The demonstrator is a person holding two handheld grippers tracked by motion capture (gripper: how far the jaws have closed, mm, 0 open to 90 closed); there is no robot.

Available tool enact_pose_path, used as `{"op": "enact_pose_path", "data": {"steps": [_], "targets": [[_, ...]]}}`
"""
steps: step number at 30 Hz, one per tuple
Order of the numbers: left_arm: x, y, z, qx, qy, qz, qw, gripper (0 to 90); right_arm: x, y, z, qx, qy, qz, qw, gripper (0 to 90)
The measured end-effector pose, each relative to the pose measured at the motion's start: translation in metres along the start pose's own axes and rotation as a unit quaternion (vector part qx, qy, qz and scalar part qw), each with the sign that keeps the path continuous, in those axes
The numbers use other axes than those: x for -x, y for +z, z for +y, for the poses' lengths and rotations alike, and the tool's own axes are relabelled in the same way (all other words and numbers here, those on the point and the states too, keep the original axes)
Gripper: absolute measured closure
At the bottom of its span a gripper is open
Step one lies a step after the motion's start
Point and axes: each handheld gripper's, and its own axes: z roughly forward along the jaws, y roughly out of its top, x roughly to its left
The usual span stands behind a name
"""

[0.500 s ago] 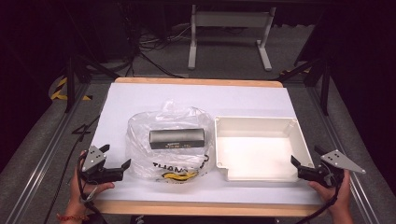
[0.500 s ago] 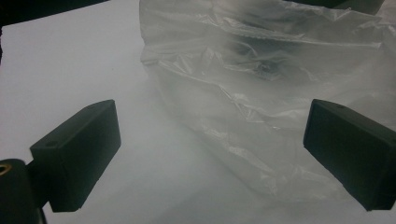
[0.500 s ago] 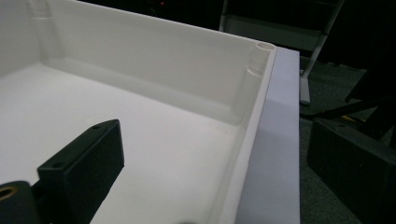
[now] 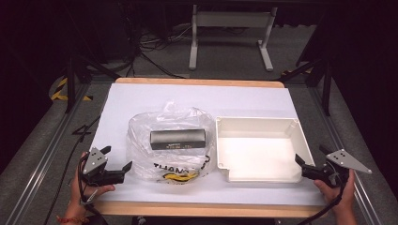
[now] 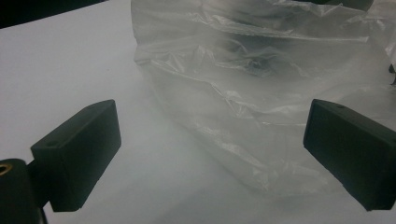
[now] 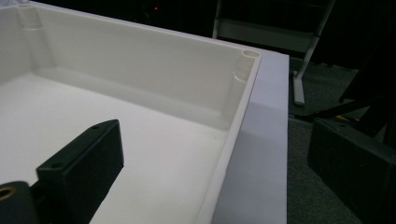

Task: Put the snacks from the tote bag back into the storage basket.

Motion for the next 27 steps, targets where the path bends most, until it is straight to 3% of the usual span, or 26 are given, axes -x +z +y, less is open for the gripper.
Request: {"op": "enact_pose_path", "data": {"steps": [3,5,10,19,27], "targets": [[-0.001,0.001,-0.001,-0.003,-0.005,0.001,1.0000,4.9,0.000,-0.001,0.002,0.006,-0.001,0.000,1.0000,4.4],[-0.001,0.000,-0.001,-0.003,-0.003,0.001,1.0000,4.9,-0.001,-0.003,0.007,0.007,-0.004,-0.013,0.9999,4.4],[0.000,0.001,0.000,-0.003,-0.003,0.000,1.0000,4.9,-0.005,-0.005,0.011,0.015,-0.012,-0.002,0.9998,4.4],[0.000,0.001,-0.001,-0.008,-0.002,0.000,1.0000,5.0,-0.019,-0.007,0.023,0.024,-0.036,0.039,0.9983,6.0],[0.000,0.002,-0.001,-0.010,-0.001,0.001,1.0000,5.0,-0.034,0.003,0.038,0.025,-0.053,0.079,0.9951,8.5]]}}
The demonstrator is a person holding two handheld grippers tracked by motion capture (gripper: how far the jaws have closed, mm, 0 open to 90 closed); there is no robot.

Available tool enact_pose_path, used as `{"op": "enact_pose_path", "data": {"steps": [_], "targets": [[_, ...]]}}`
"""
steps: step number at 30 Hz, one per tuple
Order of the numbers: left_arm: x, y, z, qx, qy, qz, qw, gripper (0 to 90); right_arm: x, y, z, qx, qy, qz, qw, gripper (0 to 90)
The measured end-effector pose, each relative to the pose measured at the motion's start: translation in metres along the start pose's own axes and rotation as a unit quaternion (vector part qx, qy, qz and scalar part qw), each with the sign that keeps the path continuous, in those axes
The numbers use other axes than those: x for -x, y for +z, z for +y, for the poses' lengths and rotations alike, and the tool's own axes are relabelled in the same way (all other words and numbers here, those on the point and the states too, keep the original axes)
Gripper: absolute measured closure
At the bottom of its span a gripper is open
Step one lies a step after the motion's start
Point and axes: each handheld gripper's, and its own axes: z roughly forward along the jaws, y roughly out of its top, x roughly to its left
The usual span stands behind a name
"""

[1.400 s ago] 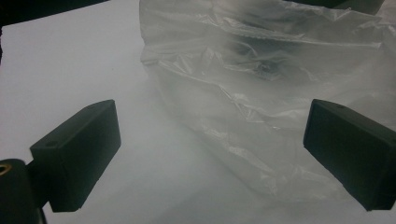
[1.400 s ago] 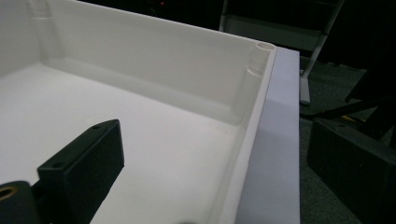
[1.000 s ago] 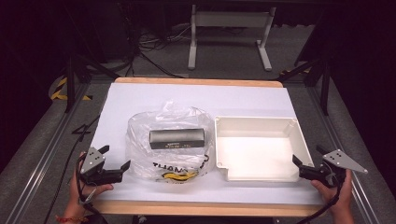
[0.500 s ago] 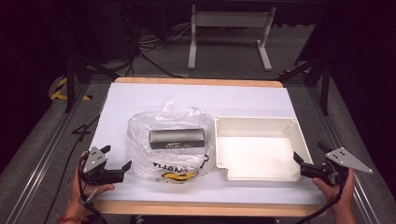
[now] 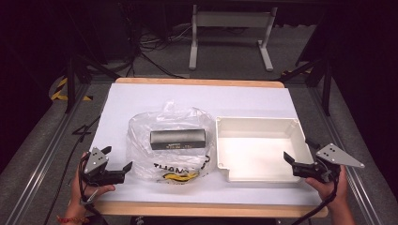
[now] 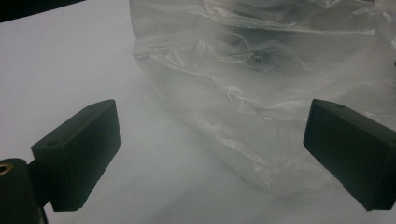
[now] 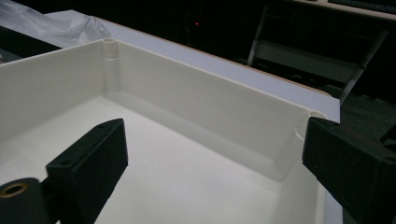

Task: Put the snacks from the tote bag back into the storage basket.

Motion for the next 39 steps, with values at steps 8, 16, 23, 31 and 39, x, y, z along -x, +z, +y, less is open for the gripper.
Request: {"op": "enact_pose_path", "data": {"steps": [8,16,23,31,39], "targets": [[0.000,0.000,0.000,-0.003,-0.001,-0.002,1.0000,5.0,-0.011,0.016,0.012,-0.008,-0.034,0.033,0.9989,9.1],[-0.001,0.001,-0.001,-0.006,-0.001,-0.001,1.0000,5.0,-0.014,0.012,0.025,-0.019,-0.042,0.012,0.9989,7.2],[0.000,0.001,-0.001,-0.006,0.000,-0.003,1.0000,5.0,-0.018,0.014,0.026,-0.018,-0.050,0.023,0.9983,7.2],[0.000,0.002,0.000,-0.008,0.000,-0.004,1.0000,5.0,-0.030,0.021,0.038,-0.013,-0.065,0.058,0.9961,7.2],[0.000,0.002,0.000,-0.008,0.000,-0.005,1.0000,5.1,-0.039,0.034,0.047,-0.019,-0.081,0.077,0.9936,7.6]]}}
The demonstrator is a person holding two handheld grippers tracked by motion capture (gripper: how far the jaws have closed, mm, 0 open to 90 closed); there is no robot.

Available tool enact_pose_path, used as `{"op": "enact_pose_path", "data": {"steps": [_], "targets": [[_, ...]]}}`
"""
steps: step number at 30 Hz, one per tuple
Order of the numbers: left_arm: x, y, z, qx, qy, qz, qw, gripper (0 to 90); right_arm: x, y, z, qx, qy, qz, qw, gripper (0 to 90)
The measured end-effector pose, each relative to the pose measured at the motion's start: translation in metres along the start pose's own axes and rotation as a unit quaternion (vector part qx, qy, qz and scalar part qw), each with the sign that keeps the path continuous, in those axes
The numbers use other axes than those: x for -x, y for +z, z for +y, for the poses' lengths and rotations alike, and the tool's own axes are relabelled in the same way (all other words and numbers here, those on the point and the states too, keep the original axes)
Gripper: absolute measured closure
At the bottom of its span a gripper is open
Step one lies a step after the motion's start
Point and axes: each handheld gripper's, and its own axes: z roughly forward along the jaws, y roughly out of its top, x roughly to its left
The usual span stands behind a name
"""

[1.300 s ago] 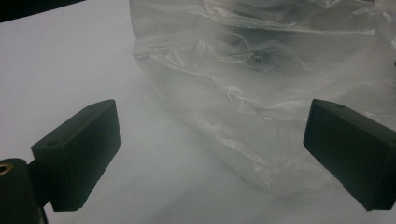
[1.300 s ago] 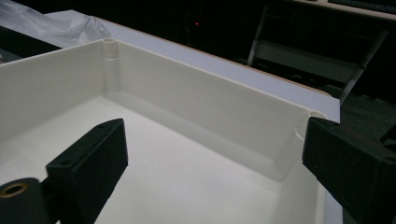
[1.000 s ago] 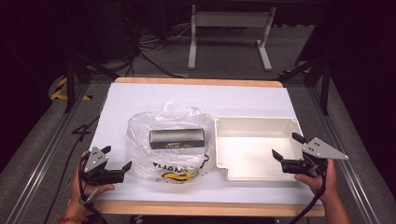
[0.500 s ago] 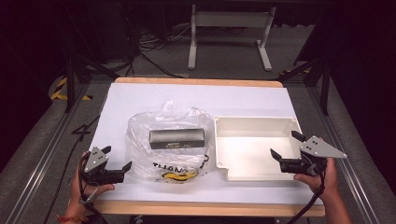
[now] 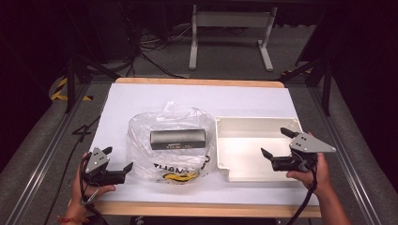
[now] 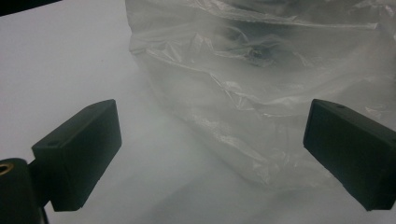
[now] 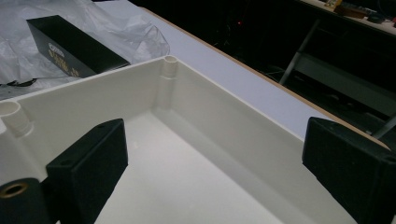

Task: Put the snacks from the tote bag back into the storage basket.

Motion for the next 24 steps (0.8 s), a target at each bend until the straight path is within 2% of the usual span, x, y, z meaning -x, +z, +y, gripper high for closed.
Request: {"op": "enact_pose_path", "data": {"steps": [3,4,6,11,18,24], "targets": [[0.000,0.000,0.000,0.001,0.002,0.000,1.0000,5.1,-0.002,0.005,0.003,-0.001,-0.005,0.009,0.9999,9.8],[0.000,0.000,0.000,0.001,0.002,0.000,1.0000,5.1,-0.003,0.007,0.005,0.004,-0.014,0.016,0.9998,13.4],[0.000,0.000,0.000,0.001,0.001,0.001,1.0000,5.1,-0.003,0.008,0.006,0.011,-0.014,0.019,0.9997,15.2],[0.000,0.000,0.000,-0.001,0.002,0.001,1.0000,5.1,-0.002,0.013,0.012,0.019,-0.015,0.054,0.9983,15.8],[0.000,0.000,0.000,-0.002,0.002,0.000,1.0000,5.1,-0.004,0.025,0.020,0.019,-0.019,0.076,0.9968,18.1],[0.000,0.000,0.000,-0.002,0.002,-0.001,1.0000,5.1,-0.005,0.043,0.028,0.012,-0.024,0.099,0.9948,20.0]]}}
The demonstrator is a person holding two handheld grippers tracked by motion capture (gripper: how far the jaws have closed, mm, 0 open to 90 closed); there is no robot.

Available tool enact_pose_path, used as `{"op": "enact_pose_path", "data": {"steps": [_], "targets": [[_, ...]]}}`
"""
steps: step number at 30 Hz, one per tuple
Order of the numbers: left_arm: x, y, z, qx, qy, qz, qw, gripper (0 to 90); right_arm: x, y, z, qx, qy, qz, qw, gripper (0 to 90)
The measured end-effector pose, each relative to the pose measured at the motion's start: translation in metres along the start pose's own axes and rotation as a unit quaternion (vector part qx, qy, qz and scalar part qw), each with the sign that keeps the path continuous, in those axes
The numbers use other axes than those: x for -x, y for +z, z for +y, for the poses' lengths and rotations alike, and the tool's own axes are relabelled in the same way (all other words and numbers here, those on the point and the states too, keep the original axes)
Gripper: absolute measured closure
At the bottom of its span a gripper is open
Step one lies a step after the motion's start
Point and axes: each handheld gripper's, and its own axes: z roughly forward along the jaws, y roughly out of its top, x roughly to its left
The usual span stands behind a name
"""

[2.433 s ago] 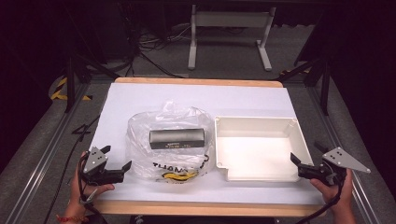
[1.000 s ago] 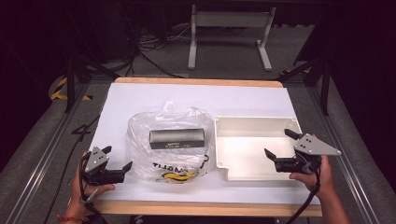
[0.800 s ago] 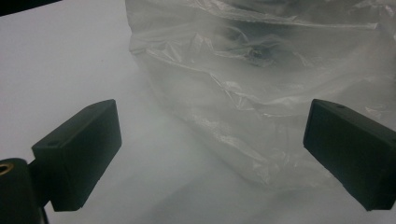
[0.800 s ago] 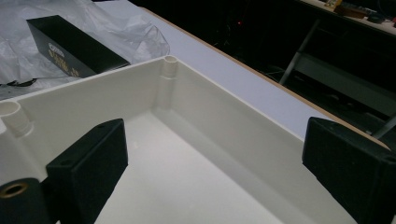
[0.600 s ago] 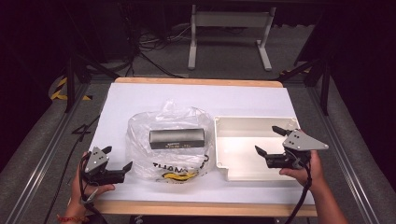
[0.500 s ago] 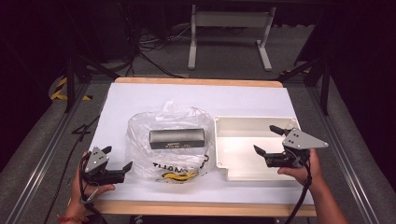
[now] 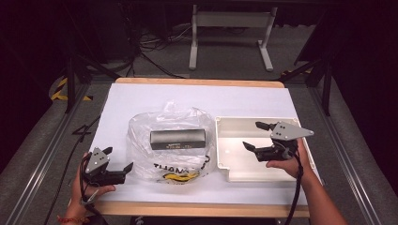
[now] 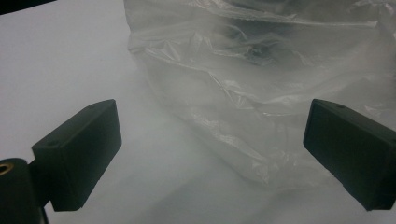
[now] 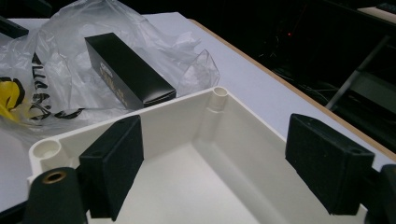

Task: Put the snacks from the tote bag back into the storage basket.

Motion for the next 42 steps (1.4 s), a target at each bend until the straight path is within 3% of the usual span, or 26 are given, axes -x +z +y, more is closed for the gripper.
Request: {"op": "enact_pose_path", "data": {"steps": [19,28,42], "targets": [[0.000,0.001,0.000,-0.002,-0.001,-0.003,1.0000,5.1,-0.004,0.050,0.030,-0.032,-0.045,0.056,0.9969,21.2],[0.000,0.001,0.000,-0.001,0.000,-0.004,1.0000,5.1,-0.008,0.068,0.040,-0.037,-0.048,0.084,0.9946,22.0],[0.000,0.002,0.000,-0.004,-0.001,-0.005,1.0000,5.1,-0.019,0.103,0.048,-0.068,-0.070,0.117,0.9883,22.7]]}}
